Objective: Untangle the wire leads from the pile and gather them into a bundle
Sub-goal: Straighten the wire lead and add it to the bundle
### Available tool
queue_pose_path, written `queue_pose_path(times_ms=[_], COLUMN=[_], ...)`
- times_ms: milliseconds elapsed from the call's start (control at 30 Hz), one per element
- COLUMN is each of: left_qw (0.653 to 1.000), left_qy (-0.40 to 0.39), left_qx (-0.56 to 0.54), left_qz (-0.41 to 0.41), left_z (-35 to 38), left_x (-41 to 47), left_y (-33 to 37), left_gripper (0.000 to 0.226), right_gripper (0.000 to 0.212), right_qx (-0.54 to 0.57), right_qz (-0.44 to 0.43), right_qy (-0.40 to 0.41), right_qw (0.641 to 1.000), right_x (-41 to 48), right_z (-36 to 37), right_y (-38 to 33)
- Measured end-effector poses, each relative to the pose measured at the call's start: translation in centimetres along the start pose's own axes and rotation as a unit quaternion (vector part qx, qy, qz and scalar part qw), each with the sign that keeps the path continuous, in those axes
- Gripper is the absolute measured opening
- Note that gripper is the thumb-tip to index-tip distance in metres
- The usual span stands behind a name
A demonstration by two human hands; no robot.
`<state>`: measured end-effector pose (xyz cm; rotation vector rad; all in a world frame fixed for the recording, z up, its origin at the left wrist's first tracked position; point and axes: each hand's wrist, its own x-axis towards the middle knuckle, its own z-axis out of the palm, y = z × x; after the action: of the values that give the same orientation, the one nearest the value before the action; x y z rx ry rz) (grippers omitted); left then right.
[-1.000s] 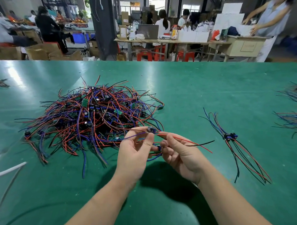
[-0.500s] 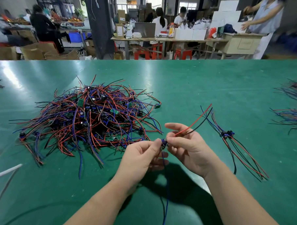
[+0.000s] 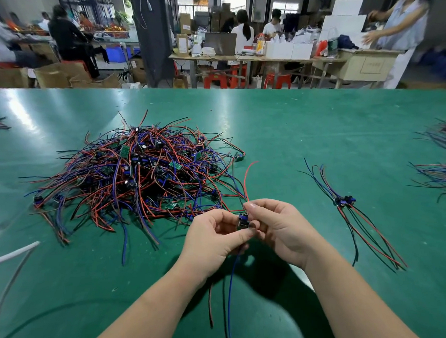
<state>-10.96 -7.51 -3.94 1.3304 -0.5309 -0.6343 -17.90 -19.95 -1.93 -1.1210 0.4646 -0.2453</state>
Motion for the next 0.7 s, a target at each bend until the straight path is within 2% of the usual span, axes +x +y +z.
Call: queue_pose_path(times_ms=[100, 167, 267, 433, 600, 700], left_qw=[1.0, 0.998, 0.993, 0.99, 0.992, 0.991], left_qy=[-0.016, -0.031, -0.053, -0.083, -0.058, -0.066], left_qx=[-0.012, -0.029, -0.067, -0.056, -0.037, -0.01], left_qz=[-0.015, -0.037, -0.08, -0.094, -0.105, -0.114], left_z=[0.0, 0.1, 0.0, -0.2, 0.1, 0.0], left_x=[-0.1, -0.2, -0.3, -0.5, -0.5, -0.6], left_y=[0.1, 0.4, 0.8, 1.3, 1.4, 1.4], left_gripper=[0.02, 0.018, 0.03, 0.027, 0.032, 0.019], right_gripper=[0.02, 0.016, 0.015, 0.02, 0.016, 0.017], right_qx=[0.027, 0.086, 0.136, 0.083, -0.001, -0.035], right_qz=[0.023, 0.04, 0.035, -0.013, -0.031, -0.039], right_qy=[-0.009, -0.023, -0.048, -0.022, 0.024, 0.063], right_qw=[0.999, 0.995, 0.989, 0.996, 0.999, 0.997], right_x=[-0.1, -0.1, -0.2, -0.1, -0.1, -0.2], right_z=[-0.1, -0.2, -0.4, -0.5, -0.5, -0.4], right_y=[-0.1, -0.3, -0.5, -0.3, -0.4, -0.7])
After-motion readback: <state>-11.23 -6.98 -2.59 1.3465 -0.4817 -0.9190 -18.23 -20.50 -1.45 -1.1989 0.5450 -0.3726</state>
